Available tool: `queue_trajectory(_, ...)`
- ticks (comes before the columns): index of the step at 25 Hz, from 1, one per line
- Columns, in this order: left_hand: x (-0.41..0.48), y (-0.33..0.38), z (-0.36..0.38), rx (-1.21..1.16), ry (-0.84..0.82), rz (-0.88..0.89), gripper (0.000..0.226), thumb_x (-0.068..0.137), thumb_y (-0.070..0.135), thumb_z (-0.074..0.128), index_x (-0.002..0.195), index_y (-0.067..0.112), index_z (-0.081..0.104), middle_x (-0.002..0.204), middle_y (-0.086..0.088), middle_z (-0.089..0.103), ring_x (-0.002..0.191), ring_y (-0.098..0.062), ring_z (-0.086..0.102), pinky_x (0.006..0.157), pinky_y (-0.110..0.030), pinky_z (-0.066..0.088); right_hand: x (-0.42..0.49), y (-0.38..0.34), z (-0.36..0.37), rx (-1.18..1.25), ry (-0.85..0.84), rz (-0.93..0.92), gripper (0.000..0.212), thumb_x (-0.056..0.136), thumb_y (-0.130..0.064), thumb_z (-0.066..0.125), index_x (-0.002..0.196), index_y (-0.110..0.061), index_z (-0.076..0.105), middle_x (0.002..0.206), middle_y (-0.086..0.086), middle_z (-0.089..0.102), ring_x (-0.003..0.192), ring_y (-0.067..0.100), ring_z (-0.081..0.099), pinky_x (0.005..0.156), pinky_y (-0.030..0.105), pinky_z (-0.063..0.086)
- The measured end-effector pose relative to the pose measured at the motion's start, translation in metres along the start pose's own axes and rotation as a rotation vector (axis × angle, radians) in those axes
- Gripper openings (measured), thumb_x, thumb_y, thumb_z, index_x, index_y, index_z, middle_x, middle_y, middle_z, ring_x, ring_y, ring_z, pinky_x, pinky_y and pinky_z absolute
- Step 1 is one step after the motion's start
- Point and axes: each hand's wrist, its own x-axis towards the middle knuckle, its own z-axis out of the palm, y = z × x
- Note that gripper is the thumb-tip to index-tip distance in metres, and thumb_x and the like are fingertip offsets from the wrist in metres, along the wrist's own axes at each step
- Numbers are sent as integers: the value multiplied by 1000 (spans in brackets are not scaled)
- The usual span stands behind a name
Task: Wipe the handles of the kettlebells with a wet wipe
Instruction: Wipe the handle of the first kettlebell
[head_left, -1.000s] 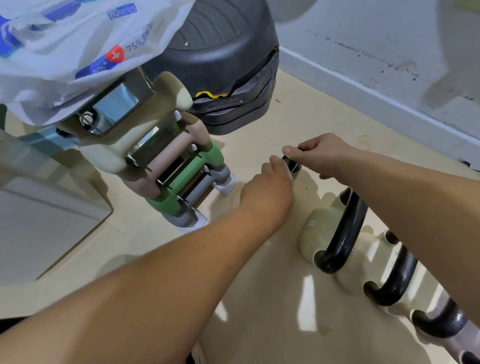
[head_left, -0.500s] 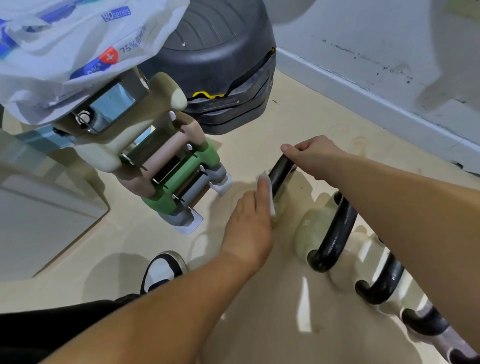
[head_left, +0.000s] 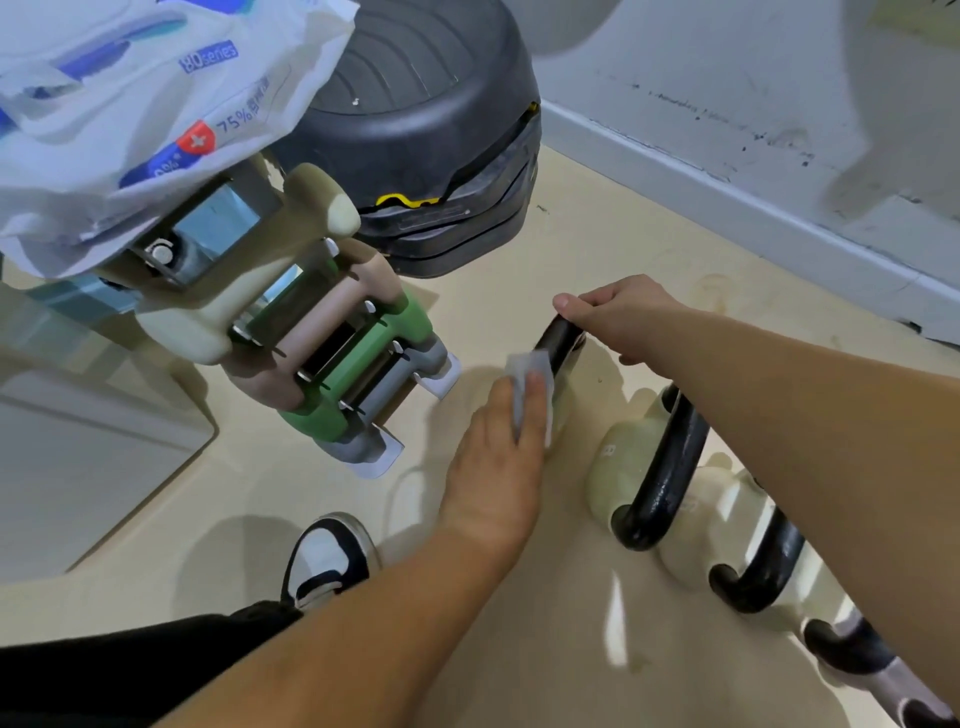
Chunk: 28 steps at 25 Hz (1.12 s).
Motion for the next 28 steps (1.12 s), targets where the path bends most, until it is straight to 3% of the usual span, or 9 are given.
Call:
queue_trajectory(4, 6, 6, -19, -177, -130, -61, 73, 100, 45, 23, 161, 16, -5, 153, -19, 27, 134, -35, 38, 104, -43, 41, -3, 0, 4, 1, 20, -6, 45, 93, -55, 60, 108, -15, 77, 83, -2, 62, 73, 21, 53, 94, 43, 55)
queue_trajectory(8, 72, 16, -50, -631, -203, -283, 49, 105, 47, 19, 134, 17, 47, 117, -8, 58, 111, -34, 55, 92, -46, 46, -3, -2, 5, -42, 26, -25, 44, 96, -52, 57, 105, -14, 78, 67, -2, 55, 63, 19, 47, 75, 38, 52)
queue_trajectory(10, 63, 3, -42, -835, -159, -371, 38, 107, 44, 24, 111, 22, 54, 93, 4, 59, 93, -27, 57, 83, -42, 49, -4, -1, 9, -45, 46, -51, 45, 97, -52, 54, 106, -13, 76, 66, -3, 56, 62, 19, 47, 67, 32, 44)
queue_trajectory(12, 25, -1, -23, -728, -30, -308, 28, 108, 38, 33, 127, 28, 50, 105, 9, 60, 99, -18, 55, 83, -36, 47, -5, 3, 12, -85, 73, -128, 45, 98, -52, 51, 105, -14, 73, 73, -4, 63, 72, 23, 55, 69, 31, 44)
queue_trajectory(14, -9, 4, -9, -655, 12, -286, 51, 107, 27, 41, 155, 34, 26, 140, 10, 48, 122, -12, 47, 95, -27, 40, -10, 5, 13, -227, 128, -228, 40, 98, -51, 50, 107, -18, 71, 86, -1, 70, 87, 27, 61, 80, 34, 50)
queue_trajectory(16, -20, 4, -1, -667, 19, -348, 67, 105, 15, 46, 161, 31, 13, 156, 9, 35, 135, -12, 40, 97, -21, 35, -17, 3, 15, -394, 160, -343, 36, 97, -53, 53, 112, -26, 72, 105, -2, 72, 104, 26, 63, 90, 39, 52)
queue_trajectory(20, 10, 6, -6, -546, 9, -366, 50, 95, 7, 52, 142, 13, 39, 130, -7, 53, 116, -29, 52, 95, -39, 46, -27, 7, 9, -440, -18, -412, 74, 81, -63, 72, 143, -26, 57, 158, -7, 43, 143, 15, 41, 108, 25, 33)
queue_trajectory(24, 38, 8, -24, -455, -61, -345, 31, 92, 9, 52, 122, 13, 44, 111, -6, 57, 96, -30, 59, 74, -41, 48, -24, 11, 13, -410, -1, -416, 83, 79, -62, 74, 150, -27, 48, 164, -7, 32, 149, 13, 33, 112, 24, 26)
queue_trajectory(28, 8, -6, 4, -633, 92, -254, 59, 90, 6, 53, 145, 23, 38, 117, 0, 56, 101, -22, 55, 83, -39, 51, -25, 14, 19, -405, 29, -417, 83, 81, -61, 73, 152, -26, 46, 165, -8, 29, 150, 15, 32, 116, 27, 25)
